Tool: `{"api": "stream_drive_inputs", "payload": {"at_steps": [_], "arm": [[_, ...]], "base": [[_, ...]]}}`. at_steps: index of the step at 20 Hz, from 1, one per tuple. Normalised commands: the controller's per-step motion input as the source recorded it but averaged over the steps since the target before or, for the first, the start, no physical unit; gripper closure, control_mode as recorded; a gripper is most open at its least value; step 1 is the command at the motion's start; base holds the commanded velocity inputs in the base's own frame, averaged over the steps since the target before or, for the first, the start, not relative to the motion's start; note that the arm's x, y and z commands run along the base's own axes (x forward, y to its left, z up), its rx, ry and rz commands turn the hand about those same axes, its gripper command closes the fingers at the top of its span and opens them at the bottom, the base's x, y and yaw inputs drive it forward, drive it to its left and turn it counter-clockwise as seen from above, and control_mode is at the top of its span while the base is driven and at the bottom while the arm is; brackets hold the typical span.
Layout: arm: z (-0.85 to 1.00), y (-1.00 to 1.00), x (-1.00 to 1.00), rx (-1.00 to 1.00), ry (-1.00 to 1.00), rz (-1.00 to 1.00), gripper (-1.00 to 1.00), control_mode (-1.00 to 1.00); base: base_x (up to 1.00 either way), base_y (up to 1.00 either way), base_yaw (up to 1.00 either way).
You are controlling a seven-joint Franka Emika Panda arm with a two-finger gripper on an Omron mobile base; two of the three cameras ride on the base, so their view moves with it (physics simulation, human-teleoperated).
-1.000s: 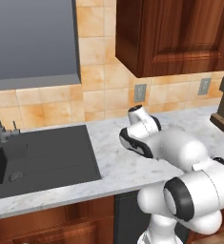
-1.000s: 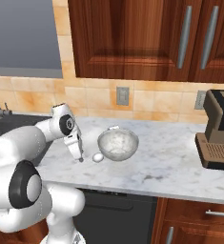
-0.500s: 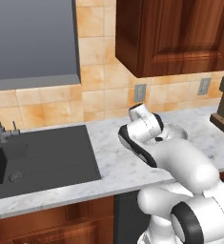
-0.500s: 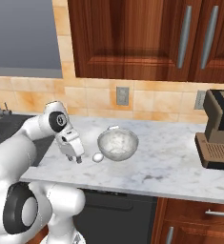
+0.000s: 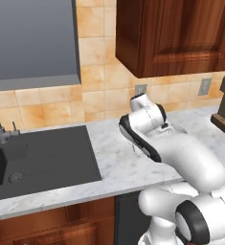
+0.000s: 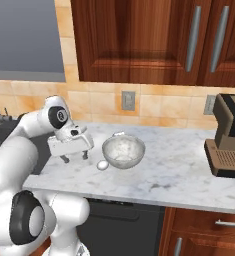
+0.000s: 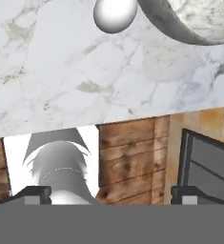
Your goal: Gather the eggs and milk located in the vicinity of the sink area and place them right next to the bowl.
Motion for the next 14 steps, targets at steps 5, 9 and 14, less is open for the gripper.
{"api": "stream_drive_inputs", "payload": {"at_steps": [5,9,14], "arm": [[0.00,-0.13,0.00,0.65,-0.16,0.48,-1.00,-1.00],[0.00,-0.01,-0.03,0.13,-0.06,0.26,-1.00,-1.00],[0.08,0.00,-0.02,0.00,0.00,0.14,-1.00,-1.00]], "base": [[0.00,0.00,0.00],[0.00,0.00,0.00],[0.00,0.00,0.00]]}}
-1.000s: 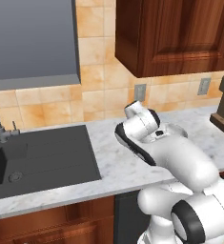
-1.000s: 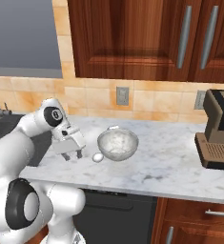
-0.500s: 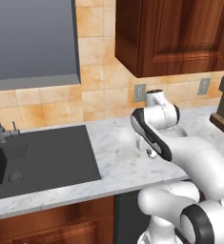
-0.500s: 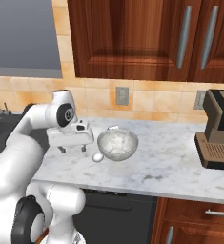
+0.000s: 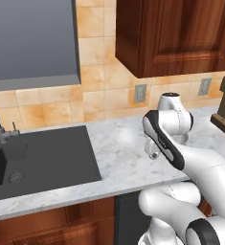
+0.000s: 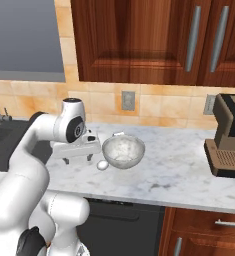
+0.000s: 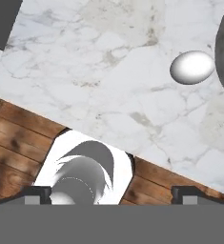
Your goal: Gather the eggs and milk located in the vicinity of the sink area and place them right next to the bowl.
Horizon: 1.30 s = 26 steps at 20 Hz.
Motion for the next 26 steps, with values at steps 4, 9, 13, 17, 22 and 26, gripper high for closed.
{"api": "stream_drive_inputs", "payload": {"at_steps": [4,9,13,17,22,26], "arm": [[0.02,0.00,-0.06,0.00,0.01,0.04,-1.00,-1.00],[0.00,-0.02,-0.12,0.09,-0.01,-0.22,-1.00,-1.00],[0.00,0.00,-0.02,0.07,-0.01,-0.29,-1.00,-1.00],[0.00,0.00,0.00,0.00,0.00,-0.11,-1.00,-1.00],[0.00,0.00,0.00,0.00,0.00,0.00,-1.00,-1.00],[-0.01,0.00,0.00,0.00,0.00,0.00,-1.00,-1.00]], "base": [[0.00,0.00,0.00],[0.00,0.00,0.00],[0.00,0.00,0.00],[0.00,0.00,0.00],[0.00,0.00,0.00],[0.00,0.00,0.00]]}}
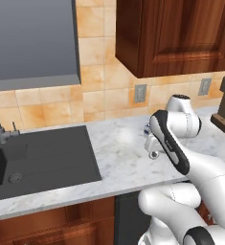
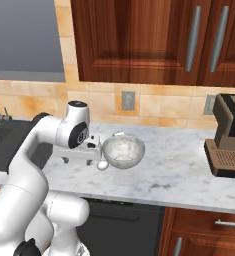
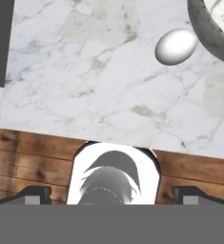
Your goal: Gather the eggs and milk located in the vicinity of the sink area and place them right next to the bowl.
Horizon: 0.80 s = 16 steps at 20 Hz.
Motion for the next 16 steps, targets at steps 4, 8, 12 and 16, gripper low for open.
{"api": "stream_drive_inputs", "payload": {"at_steps": [4,8,12,16], "arm": [[0.00,0.10,0.00,0.00,0.00,0.00,-1.00,1.00],[0.00,0.00,0.00,0.00,0.00,0.00,-1.00,1.00],[0.00,0.00,0.00,0.00,0.00,0.00,-1.00,1.00],[0.00,0.00,0.00,0.00,0.00,0.00,-1.00,1.00]], "base": [[-0.02,0.25,0.00],[-0.03,0.87,0.00],[-0.03,0.99,0.00],[-0.03,1.00,-0.02]]}}
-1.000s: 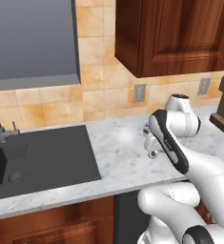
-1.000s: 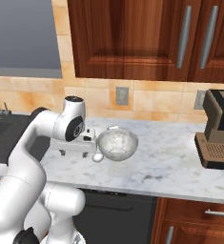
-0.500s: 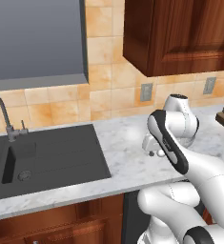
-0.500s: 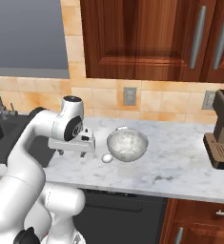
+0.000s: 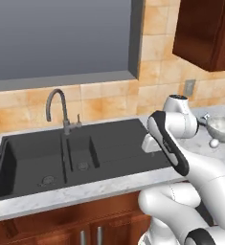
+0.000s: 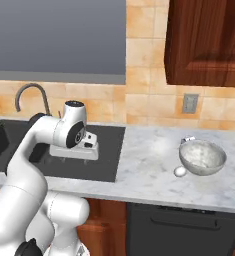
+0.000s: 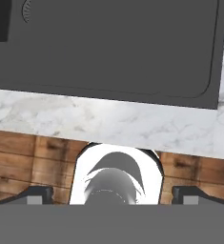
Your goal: Gather the eggs and milk located in the vicinity of the sink area and place them right next to the bowl.
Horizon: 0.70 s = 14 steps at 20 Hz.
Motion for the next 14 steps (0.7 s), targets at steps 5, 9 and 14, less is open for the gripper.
{"api": "stream_drive_inputs", "payload": {"at_steps": [5,9,14], "arm": [[0.00,0.00,0.00,0.00,0.00,0.00,-1.00,1.00],[0.00,0.00,0.00,0.00,0.00,0.00,-1.00,1.00],[0.00,0.00,0.00,0.00,0.00,0.00,-1.00,1.00]], "base": [[-0.06,1.00,-0.05],[-0.06,1.00,-0.02],[-0.03,1.00,-0.01]]}}
